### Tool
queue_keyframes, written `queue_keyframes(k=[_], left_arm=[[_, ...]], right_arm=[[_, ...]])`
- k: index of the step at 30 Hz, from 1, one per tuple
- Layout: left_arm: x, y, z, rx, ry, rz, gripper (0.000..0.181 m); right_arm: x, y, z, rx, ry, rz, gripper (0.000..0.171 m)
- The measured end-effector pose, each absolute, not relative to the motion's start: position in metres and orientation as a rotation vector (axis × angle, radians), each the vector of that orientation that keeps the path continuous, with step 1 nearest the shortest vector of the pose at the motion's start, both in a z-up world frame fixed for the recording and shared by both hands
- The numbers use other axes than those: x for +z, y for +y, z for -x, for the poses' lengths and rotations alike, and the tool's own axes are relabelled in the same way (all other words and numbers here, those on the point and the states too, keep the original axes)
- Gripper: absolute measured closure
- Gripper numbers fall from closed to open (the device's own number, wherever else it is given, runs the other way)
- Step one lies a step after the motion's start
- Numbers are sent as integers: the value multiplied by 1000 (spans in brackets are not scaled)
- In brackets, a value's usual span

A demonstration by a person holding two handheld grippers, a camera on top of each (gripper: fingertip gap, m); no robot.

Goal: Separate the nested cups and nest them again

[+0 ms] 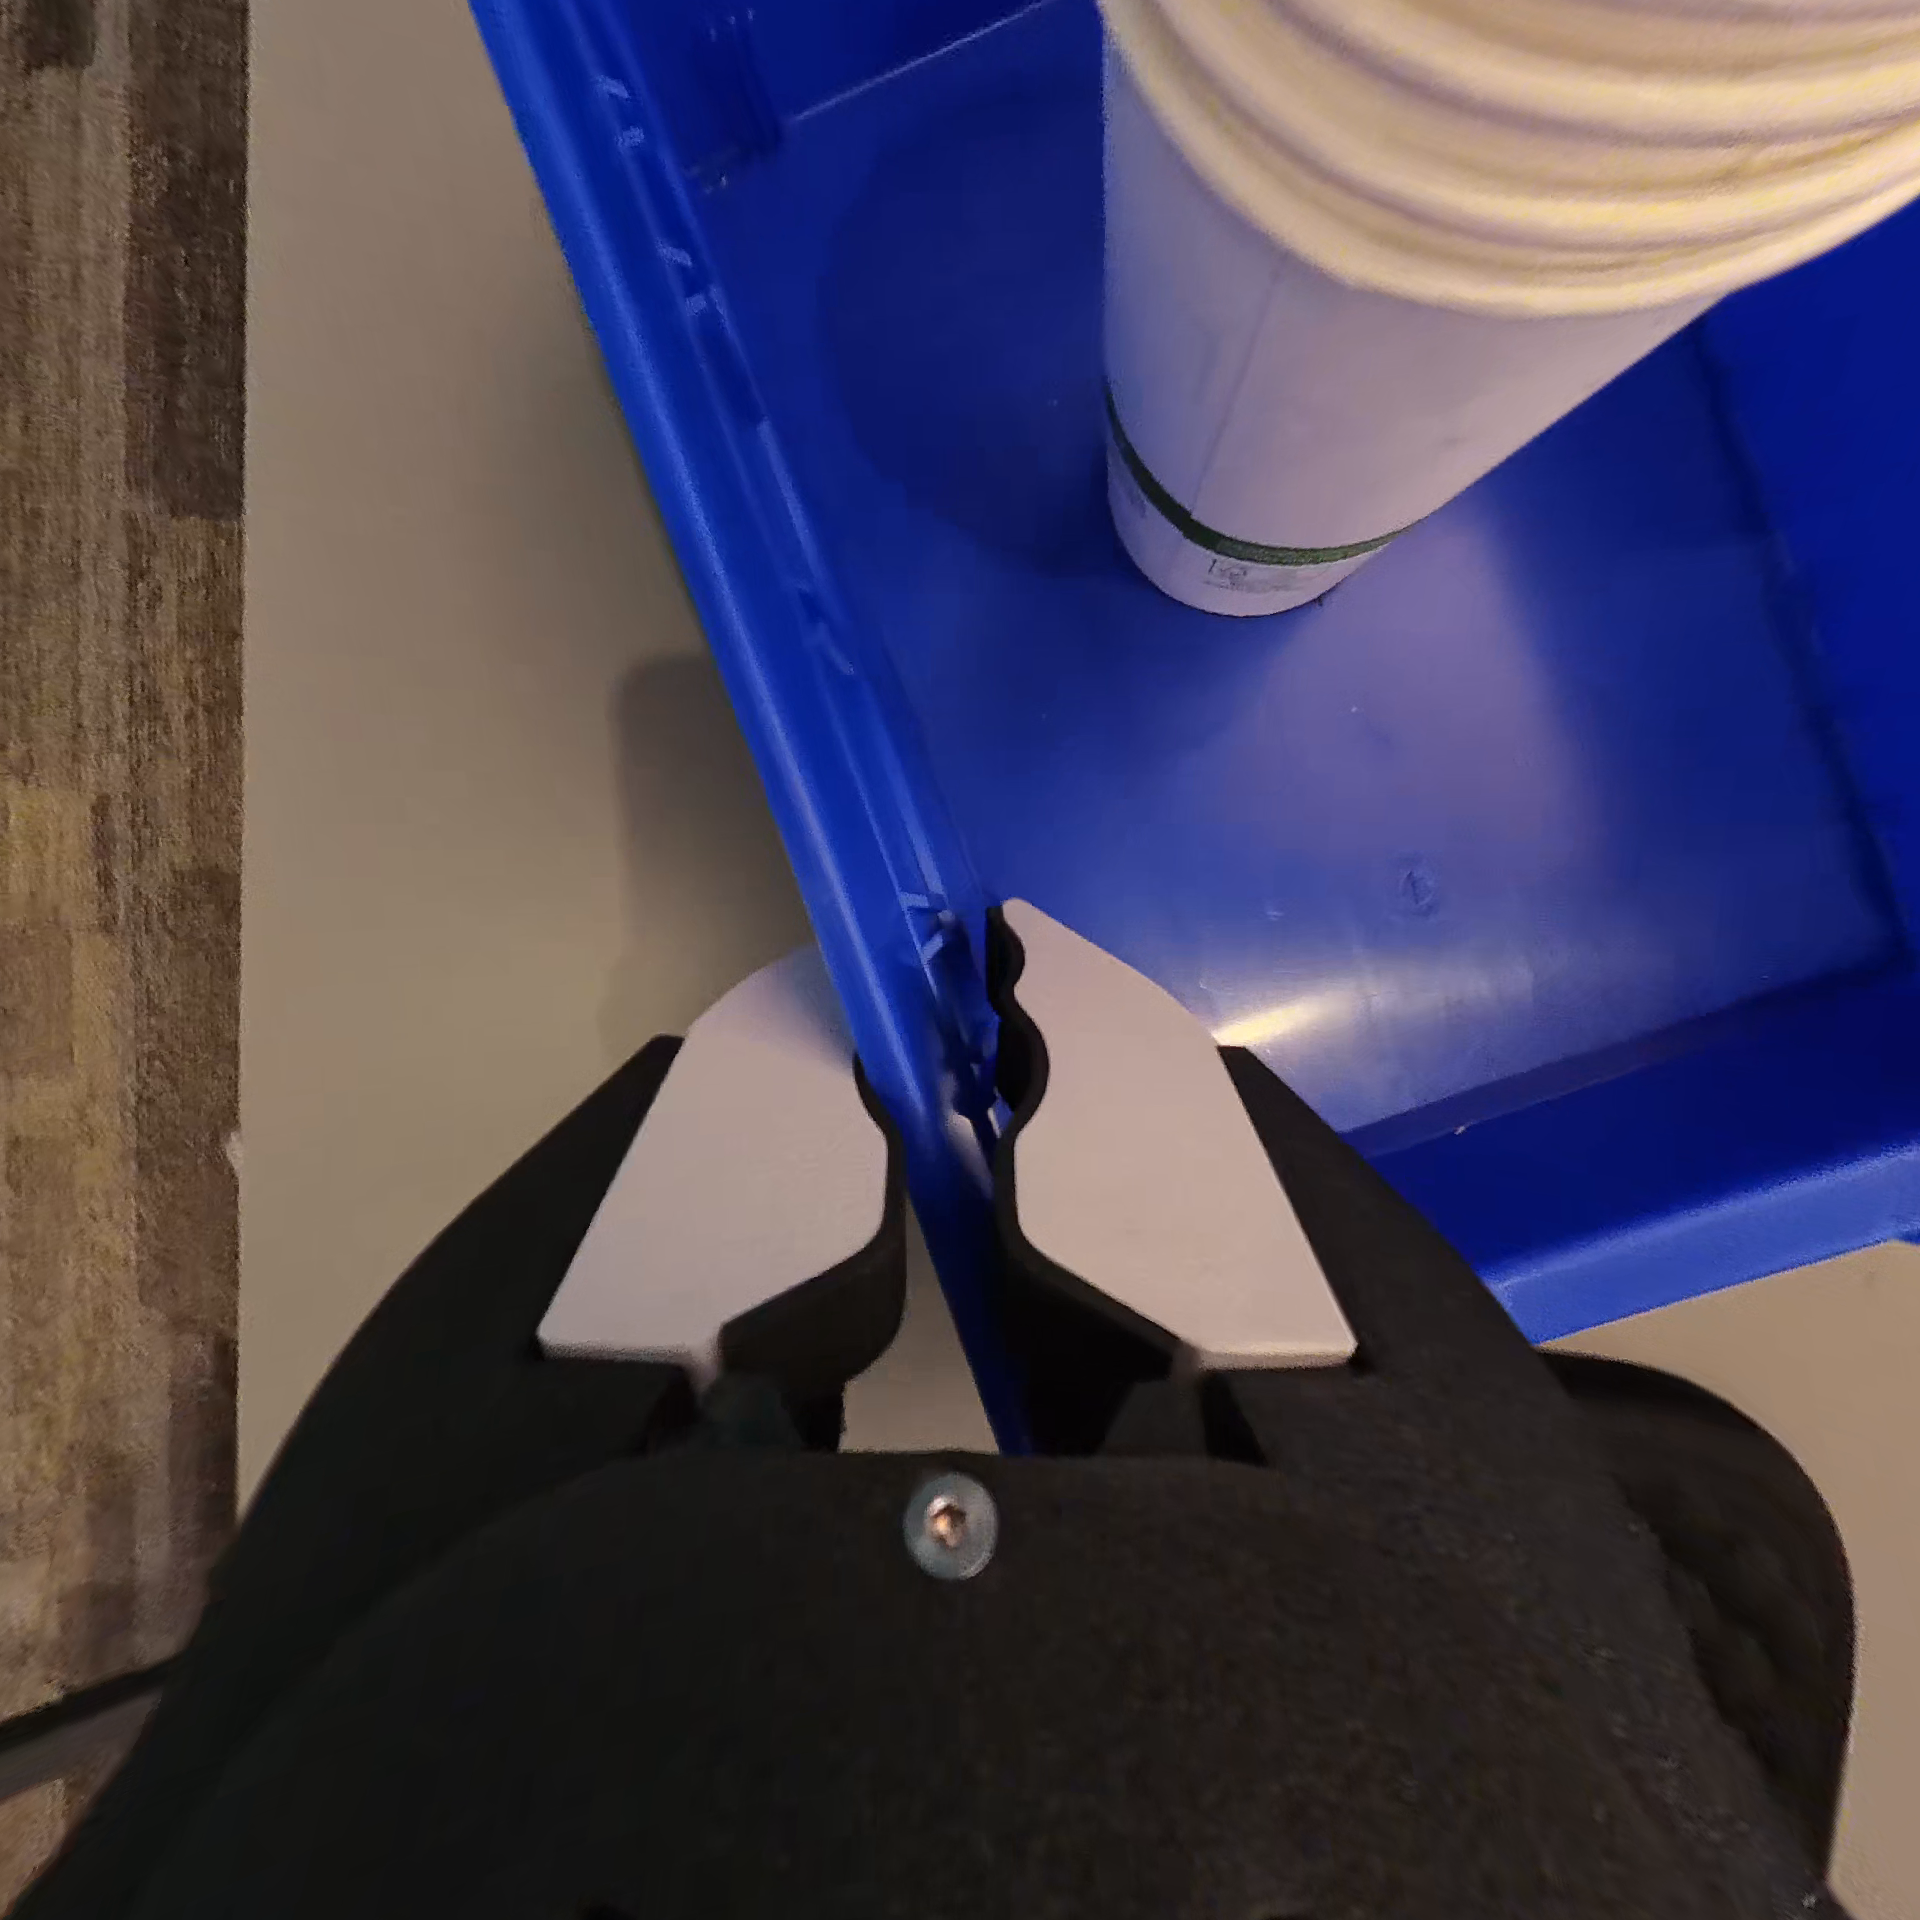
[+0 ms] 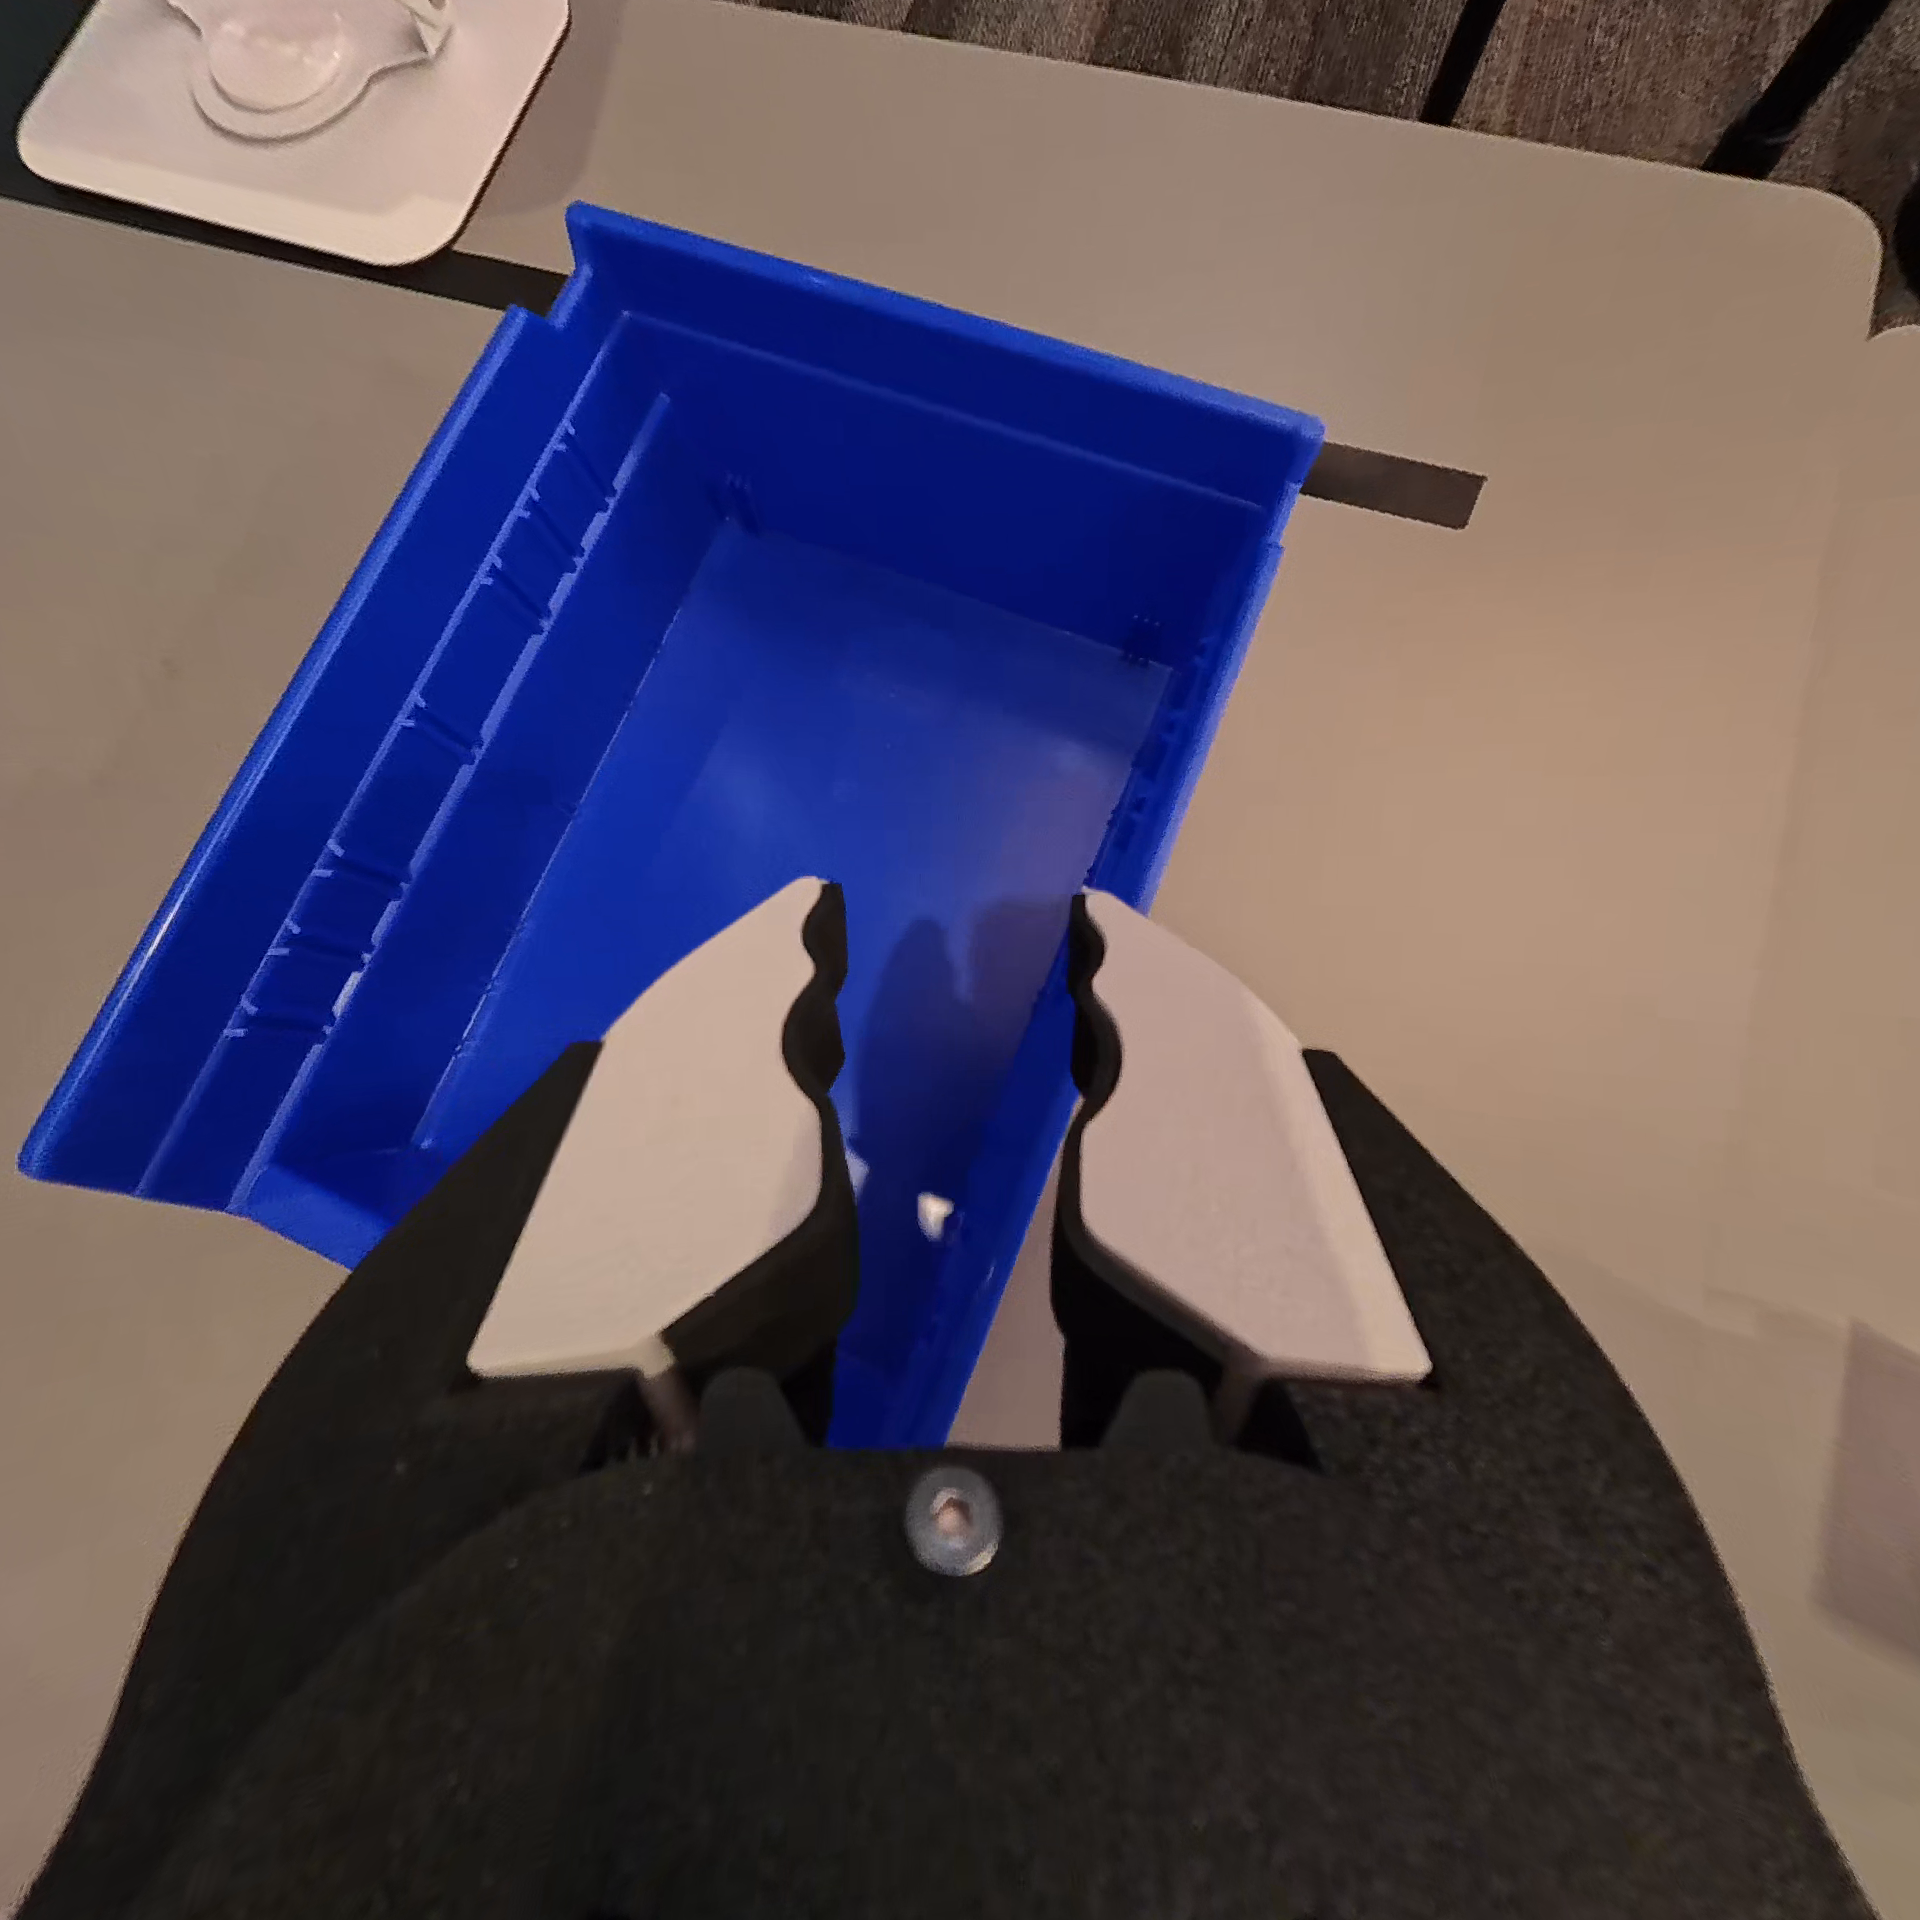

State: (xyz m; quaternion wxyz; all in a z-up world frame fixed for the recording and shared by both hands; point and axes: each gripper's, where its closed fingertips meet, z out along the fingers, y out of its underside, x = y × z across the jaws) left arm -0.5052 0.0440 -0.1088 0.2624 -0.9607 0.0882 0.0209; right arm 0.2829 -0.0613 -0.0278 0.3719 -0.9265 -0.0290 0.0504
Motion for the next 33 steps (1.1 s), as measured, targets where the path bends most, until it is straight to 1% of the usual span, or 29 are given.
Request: queue_keyframes(k=[8,19,21,25,26,27,29,31,33], left_arm=[[-110,55,492,-86,549,2566,173],[-108,61,494,-93,571,2527,171],[-100,65,498,-49,554,2470,144],[-51,63,488,-59,463,2234,119],[-35,61,482,-47,458,2160,111],[-20,58,473,-32,462,2091,100],[-3,51,445,-58,492,1996,97],[-5,46,414,-94,524,1976,88],[-15,46,402,-42,517,1980,85]], right_arm=[[-45,-53,-267,80,-160,2479,130],[-55,-48,-256,47,-214,2536,130],[-57,-48,-255,41,-225,2545,130],[-52,-44,-258,14,-236,2503,137],[-51,-44,-259,17,-229,2493,137],[-50,-43,-261,15,-221,2486,137],[-50,-43,-265,9,-206,2484,137],[-53,-44,-268,9,-192,2499,137],[-57,-46,-270,5,-190,2514,137]])
